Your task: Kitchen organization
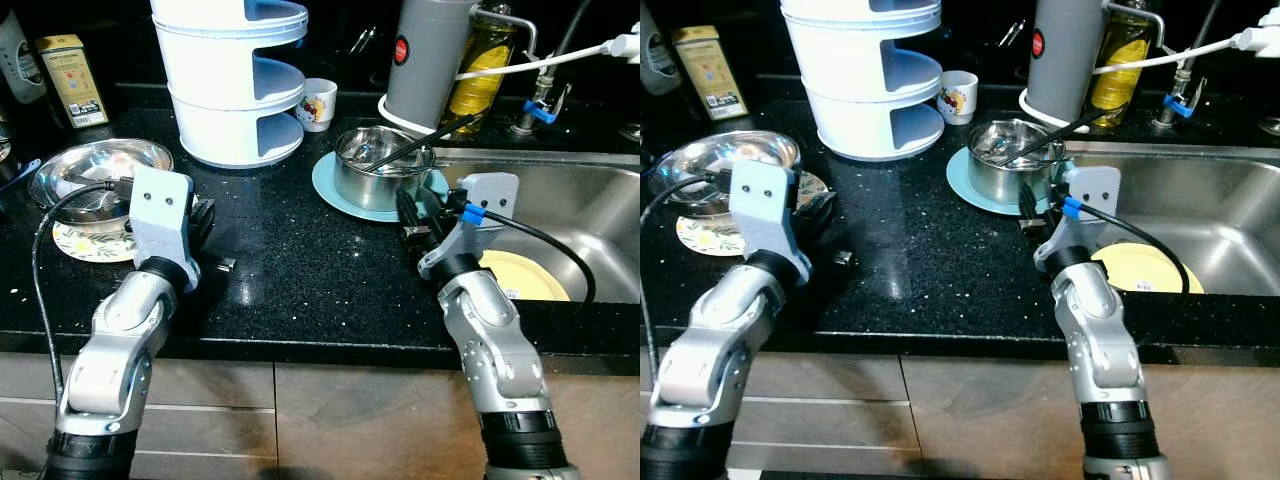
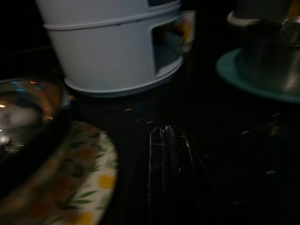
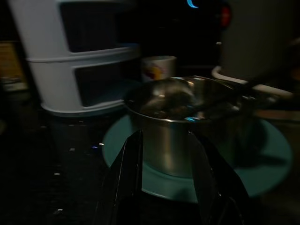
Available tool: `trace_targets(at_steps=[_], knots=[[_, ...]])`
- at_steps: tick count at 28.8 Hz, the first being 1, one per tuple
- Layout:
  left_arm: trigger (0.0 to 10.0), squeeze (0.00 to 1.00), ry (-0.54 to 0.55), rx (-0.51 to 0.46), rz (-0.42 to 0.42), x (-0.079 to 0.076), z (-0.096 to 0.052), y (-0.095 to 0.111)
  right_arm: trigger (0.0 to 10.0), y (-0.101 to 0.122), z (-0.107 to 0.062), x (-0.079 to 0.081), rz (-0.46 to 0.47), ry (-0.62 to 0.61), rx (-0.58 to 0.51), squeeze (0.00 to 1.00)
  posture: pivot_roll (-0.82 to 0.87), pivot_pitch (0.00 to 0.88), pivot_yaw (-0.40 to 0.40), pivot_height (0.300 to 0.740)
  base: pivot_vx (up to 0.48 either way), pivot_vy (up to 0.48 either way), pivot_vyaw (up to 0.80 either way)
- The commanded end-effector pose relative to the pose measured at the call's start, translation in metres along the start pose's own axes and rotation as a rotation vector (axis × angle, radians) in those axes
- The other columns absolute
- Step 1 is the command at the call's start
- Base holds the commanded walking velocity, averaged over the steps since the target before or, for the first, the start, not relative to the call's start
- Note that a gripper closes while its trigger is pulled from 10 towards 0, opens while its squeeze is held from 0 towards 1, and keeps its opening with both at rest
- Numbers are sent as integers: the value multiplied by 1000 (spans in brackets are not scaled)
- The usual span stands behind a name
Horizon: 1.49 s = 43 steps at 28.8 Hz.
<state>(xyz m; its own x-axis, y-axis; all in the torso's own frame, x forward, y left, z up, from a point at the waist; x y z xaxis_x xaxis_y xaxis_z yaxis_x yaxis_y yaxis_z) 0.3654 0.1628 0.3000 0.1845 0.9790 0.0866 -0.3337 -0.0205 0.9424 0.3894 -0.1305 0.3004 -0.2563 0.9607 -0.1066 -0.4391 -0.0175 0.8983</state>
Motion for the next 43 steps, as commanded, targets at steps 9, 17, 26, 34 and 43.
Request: trace_targets(at_steps=[9, 17, 26, 34, 43], knots=[[10000, 1000, 18, 75, 78, 9, -20, -9, 10000, 15, 3, 6, 38, 49, -39, 0, 35, 228, -5, 740, 0, 0, 0], [10000, 1000, 200, 150, 43, 48, -50, -19, 10000, 17, 4, 8, 51, 70, -41, 0, 42, 231, -11, 740, 0, 0, 0], [10000, 1000, 548, 253, 58, 108, -87, -39, 10000, 18, 6, 9, 55, 82, -44, 0, 43, 230, -19, 740, 0, 0, 0], [10000, 0, 347, 249, -35, 73, -71, -44, 10000, 20, 6, 9, 56, 82, -49, 0, 42, 228, -13, 740, 0, 0, 0], [10000, 0, -5, 206, 89, 4, -57, -33, 10000, 22, 6, 9, 60, 82, -56, 0, 44, 223, -14, 740, 0, 0, 0]])
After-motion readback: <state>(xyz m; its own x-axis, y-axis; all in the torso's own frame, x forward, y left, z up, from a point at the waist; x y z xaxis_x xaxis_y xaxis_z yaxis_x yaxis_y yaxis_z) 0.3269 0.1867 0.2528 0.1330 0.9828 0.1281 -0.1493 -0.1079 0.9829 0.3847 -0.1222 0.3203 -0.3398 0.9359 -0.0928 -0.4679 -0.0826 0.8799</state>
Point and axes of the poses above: a point about 5 cm out from each wrist's last joint towards the gripper, its own z axis pointing out of the wrist towards the gripper, its own y axis along the axis of the wrist's last joint, x = y × z, the point moved 6 cm from there along z, pointing out of the wrist towards the gripper, and after that the axes turned 7 degrees about -z, right-handed, at the moved point
